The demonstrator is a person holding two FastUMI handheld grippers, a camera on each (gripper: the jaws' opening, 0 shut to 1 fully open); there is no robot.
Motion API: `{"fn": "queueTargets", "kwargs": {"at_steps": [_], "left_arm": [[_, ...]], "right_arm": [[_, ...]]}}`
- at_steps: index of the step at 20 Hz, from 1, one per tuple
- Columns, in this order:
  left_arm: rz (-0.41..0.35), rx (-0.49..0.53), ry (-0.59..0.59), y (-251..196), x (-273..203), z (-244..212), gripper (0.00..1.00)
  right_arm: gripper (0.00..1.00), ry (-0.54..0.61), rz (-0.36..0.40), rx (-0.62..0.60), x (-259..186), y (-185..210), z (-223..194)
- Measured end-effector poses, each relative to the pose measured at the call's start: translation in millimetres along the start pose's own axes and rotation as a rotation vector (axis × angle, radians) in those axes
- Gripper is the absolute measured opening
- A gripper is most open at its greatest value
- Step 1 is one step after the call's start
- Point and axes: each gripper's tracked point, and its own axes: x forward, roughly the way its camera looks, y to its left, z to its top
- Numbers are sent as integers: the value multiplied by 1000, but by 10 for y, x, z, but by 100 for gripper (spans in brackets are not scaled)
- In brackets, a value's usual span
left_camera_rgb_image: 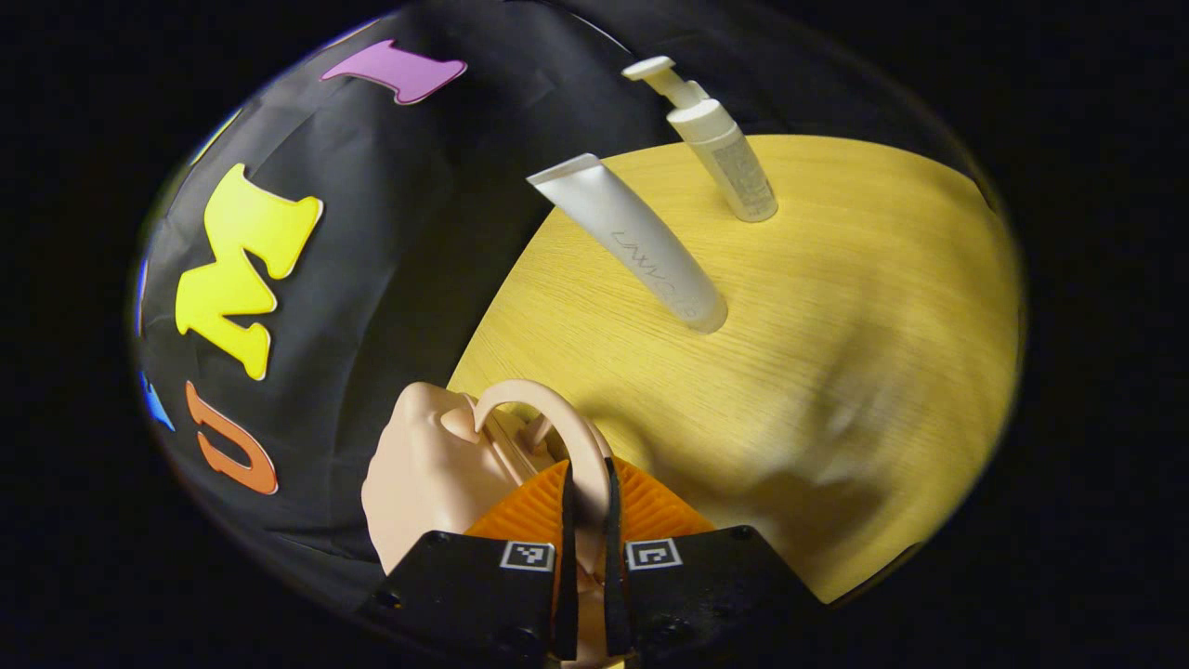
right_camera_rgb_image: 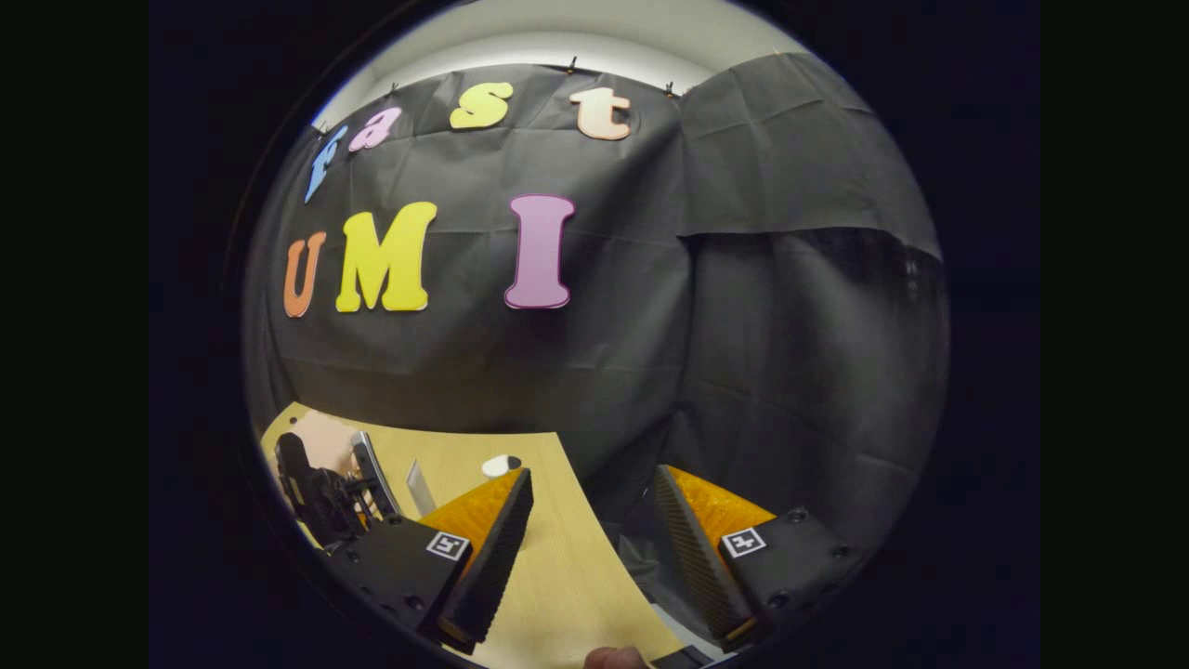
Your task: First open the suitcase, pack the skin care products into it, and then close the suitcase.
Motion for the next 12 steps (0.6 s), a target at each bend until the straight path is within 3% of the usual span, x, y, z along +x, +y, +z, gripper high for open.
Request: {"fn": "queueTargets", "kwargs": {"at_steps": [7,12], "left_arm": [[81,-207,-133,796,-649,186,8],[246,-451,-243,1961,-1354,-141,3]], "right_arm": [[80,-35,49,6,-16,317,140],[80,-83,129,-12,-46,764,394]]}}
